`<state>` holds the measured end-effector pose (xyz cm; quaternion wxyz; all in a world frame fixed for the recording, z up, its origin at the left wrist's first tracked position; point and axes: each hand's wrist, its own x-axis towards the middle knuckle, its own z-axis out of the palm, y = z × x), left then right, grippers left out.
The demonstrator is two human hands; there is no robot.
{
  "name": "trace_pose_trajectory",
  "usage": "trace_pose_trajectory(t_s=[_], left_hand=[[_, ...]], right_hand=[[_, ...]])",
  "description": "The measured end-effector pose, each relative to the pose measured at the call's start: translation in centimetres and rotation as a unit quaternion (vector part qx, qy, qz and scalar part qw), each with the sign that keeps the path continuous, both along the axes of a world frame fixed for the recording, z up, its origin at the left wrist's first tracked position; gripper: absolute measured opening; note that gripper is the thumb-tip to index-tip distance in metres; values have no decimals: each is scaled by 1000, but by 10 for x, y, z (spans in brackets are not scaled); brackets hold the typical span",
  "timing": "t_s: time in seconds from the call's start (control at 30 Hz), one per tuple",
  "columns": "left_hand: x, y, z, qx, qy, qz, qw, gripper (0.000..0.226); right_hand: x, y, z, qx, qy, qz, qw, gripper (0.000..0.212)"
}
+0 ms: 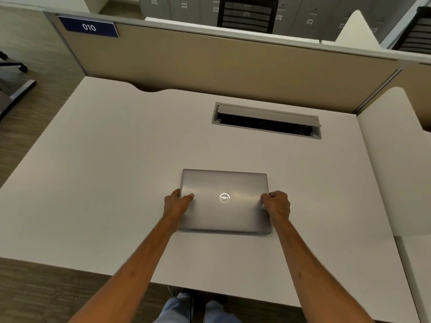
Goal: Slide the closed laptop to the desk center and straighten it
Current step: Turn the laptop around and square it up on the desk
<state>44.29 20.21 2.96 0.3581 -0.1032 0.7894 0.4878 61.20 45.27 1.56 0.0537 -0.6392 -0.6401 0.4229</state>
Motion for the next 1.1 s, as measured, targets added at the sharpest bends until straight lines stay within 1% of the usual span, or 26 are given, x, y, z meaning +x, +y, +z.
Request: trace_pose_trajectory(t_s=[0.03, 0.07, 0.13, 0.17, 0.23, 0.33, 0.43, 0.57, 0.7, 0.77, 0.83, 0.93, 1.03, 1.1], left_hand=[[-3, 2, 0, -1, -14, -1, 1000, 52], [-7, 3, 2, 3, -26, 1, 1000, 46], [-12, 6, 9, 8, -48, 17, 999, 26], [-15, 5, 8, 12, -58, 28, 998, 26], [-17, 2, 10, 22, -91, 47, 995, 43], [-17, -4, 6, 42, -131, 75, 988, 60], [-10, -9, 5, 60, -143, 91, 984, 61], [5, -12, 10, 84, -157, 113, 978, 78], [26, -14, 5, 84, -150, 151, 973, 79], [37, -16, 1, 82, -152, 172, 970, 83], [48, -17, 1, 86, -147, 191, 967, 76], [62, -16, 2, 90, -138, 217, 962, 59], [76, -12, 2, 79, -145, 246, 955, 60], [84, -9, 4, 81, -152, 265, 949, 55]], right_hand=[[-2, 1, -1, 0, -6, 2, 1000, 13], [-3, 1, -1, -3, -8, 5, 1000, 9], [-6, 4, 0, -10, -11, 2, 1000, 5], [-7, 6, 1, -12, -15, -2, 1000, 6], [-10, 7, 4, -28, -18, -16, 999, 18], [-14, 15, 1, -45, -20, -25, 998, 11], [-19, 27, 0, -49, -34, -19, 998, 23], [-32, 39, 8, -51, -36, 6, 998, 22], [-52, 50, 14, -41, -48, 43, 997, 20], [-63, 54, 14, -38, -56, 64, 996, 27], [-74, 58, 12, -29, -65, 89, 994, 35], [-88, 63, 7, -28, -68, 121, 990, 36], [-101, 64, 9, -17, -73, 160, 984, 29], [-110, 66, 7, -10, -75, 177, 981, 30]])
